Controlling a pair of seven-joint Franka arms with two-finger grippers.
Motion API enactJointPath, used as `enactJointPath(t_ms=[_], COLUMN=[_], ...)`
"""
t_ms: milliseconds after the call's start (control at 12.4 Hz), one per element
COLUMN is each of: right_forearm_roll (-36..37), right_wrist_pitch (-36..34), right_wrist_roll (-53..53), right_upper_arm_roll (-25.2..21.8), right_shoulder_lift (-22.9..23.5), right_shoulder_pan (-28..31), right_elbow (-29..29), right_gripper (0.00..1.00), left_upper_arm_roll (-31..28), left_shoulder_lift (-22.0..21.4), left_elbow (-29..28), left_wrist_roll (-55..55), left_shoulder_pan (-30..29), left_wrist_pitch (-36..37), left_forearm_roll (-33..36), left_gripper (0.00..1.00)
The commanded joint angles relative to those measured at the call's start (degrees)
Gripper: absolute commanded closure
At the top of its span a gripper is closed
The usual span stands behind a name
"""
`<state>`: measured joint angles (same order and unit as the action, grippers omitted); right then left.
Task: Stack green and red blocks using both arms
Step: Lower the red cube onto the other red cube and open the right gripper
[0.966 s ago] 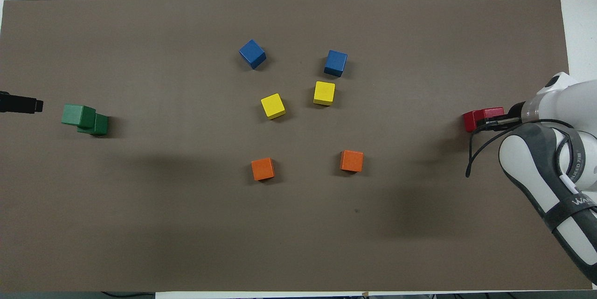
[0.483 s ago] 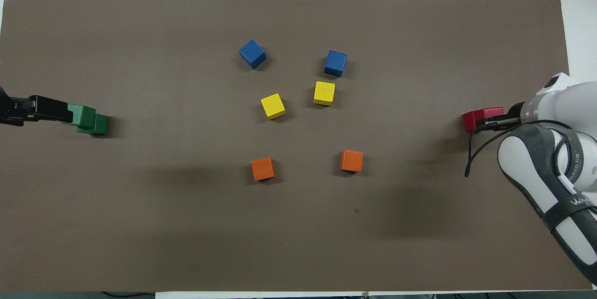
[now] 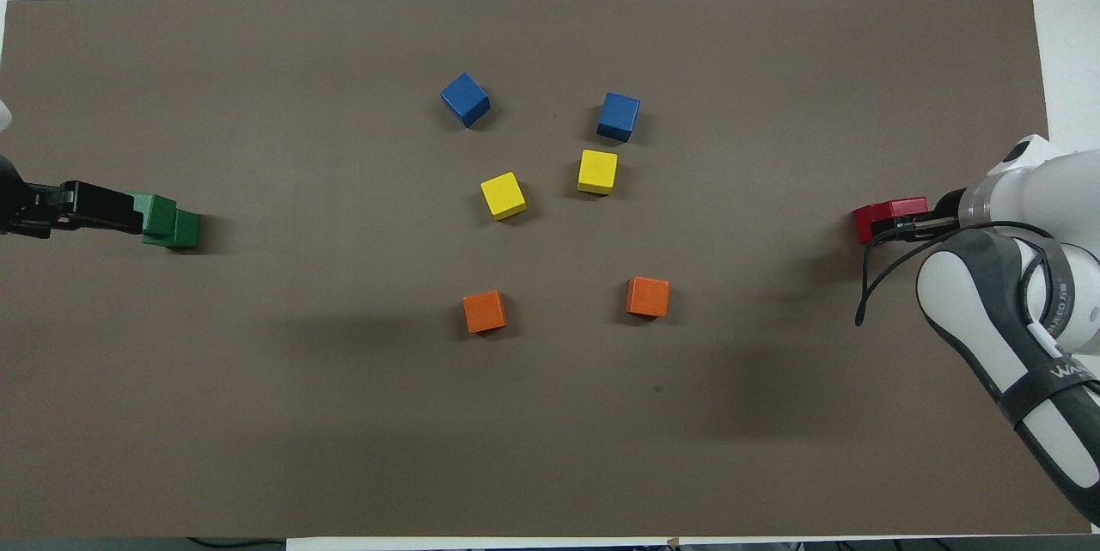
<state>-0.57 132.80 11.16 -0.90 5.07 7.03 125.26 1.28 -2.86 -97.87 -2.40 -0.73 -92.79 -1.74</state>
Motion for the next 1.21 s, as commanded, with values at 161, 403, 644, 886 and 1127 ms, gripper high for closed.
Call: enactJointPath(t_ms=[161,403,644,886,1127], right_forearm_roll=[0.0,-0.7,-0.8,-0.8,-0.7], right_wrist_pitch=[0.5,-3.3,-9.3,-13.6,-27.6], right_wrist_roll=[-1.2,-1.2,-1.9,-2.5,-3.5], right_upper_arm_roll=[0.4,0.5,0.8,0.7,0.7], right_shoulder_lift=[-0.1,-1.5,-5.6,-13.0,-13.6], right_shoulder_pan=[0.6,0.2,-0.7,-1.8,-1.8], right_elbow=[0.2,-1.3,-3.4,-4.1,-13.9], right_gripper=[0.00,0.00,0.00,0.00,0.00], left_upper_arm_roll=[-1.5,-1.6,-1.6,-1.6,-1.5], left_shoulder_lift=[2.6,2.2,2.0,2.0,1.6], left_elbow=[6.2,5.4,4.7,4.7,4.7], left_wrist_roll=[0.7,0.7,0.7,0.7,0.6], left_shoulder_pan=[2.7,2.8,2.8,2.8,2.3], left_wrist_pitch=[5.6,5.5,5.4,5.2,5.5], left_forearm_roll=[1.6,1.6,1.6,1.6,1.7], left_gripper=[0.00,0.00,0.00,0.00,0.00])
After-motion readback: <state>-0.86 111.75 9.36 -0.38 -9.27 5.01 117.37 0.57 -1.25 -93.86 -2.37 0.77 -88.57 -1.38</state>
